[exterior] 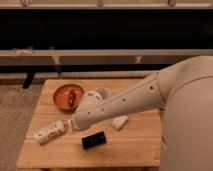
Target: Knock the eraser over
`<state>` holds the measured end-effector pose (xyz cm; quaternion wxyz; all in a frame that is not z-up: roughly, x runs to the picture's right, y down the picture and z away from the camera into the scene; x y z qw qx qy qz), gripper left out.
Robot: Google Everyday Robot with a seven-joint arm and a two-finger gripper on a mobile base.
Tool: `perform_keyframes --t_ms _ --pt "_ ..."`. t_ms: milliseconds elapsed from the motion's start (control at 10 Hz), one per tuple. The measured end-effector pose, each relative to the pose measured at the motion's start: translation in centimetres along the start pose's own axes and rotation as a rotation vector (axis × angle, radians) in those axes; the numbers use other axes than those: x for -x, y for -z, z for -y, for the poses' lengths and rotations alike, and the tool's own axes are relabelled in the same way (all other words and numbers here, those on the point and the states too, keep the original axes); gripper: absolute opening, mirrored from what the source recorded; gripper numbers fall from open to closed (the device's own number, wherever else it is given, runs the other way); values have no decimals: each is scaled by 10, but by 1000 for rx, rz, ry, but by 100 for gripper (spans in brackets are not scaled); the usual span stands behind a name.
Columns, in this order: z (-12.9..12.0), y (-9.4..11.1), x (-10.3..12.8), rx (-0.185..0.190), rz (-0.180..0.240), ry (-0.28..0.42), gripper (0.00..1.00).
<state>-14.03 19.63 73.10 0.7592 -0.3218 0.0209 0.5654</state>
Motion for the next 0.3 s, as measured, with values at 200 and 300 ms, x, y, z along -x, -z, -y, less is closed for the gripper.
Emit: perform_keyframes --t_ms 200,300 --pt "16 4 18 -17 12 -7 52" --pt "17 4 18 -18 12 -7 52"
